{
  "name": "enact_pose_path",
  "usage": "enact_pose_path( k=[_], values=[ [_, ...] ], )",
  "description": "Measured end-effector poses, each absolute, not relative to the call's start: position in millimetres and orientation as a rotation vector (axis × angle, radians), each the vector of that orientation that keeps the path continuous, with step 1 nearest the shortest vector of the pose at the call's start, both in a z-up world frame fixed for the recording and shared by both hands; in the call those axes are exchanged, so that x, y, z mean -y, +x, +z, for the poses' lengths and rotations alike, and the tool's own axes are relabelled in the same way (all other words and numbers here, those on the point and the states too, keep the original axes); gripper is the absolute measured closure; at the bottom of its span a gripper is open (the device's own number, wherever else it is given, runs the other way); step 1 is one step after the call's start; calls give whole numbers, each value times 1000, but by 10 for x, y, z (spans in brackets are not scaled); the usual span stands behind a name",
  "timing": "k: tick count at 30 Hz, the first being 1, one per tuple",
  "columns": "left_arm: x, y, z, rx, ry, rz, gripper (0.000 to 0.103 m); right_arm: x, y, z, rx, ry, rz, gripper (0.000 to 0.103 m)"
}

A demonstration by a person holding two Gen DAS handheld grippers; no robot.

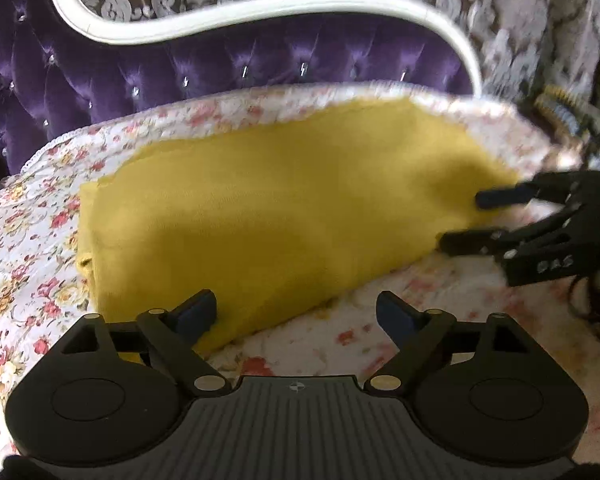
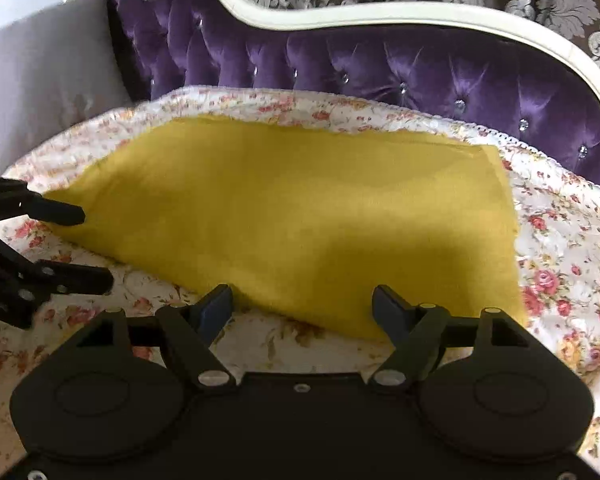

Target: Fold small clothes

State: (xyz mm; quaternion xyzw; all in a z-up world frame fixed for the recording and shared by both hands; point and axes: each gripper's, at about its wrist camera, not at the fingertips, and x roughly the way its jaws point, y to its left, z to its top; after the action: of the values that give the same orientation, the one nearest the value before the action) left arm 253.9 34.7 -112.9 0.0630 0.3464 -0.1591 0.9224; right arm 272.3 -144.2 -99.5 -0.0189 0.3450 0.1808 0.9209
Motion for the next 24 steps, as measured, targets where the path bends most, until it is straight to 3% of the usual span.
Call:
enact_pose_path(
  k=[7, 15, 24],
  values=[
    [-263, 2769, -832, -634, 84, -330, 16, 2135, 2788, -840, -598, 239, 326, 16],
    [-23, 3158, -1303, -762, 107, -327, 15, 2754, 3267, -1093, -618, 436, 294, 16],
    [-39, 3126, -1371, -728, 126, -332, 11, 2934, 3658, -1512, -636, 576, 374, 15]
  ],
)
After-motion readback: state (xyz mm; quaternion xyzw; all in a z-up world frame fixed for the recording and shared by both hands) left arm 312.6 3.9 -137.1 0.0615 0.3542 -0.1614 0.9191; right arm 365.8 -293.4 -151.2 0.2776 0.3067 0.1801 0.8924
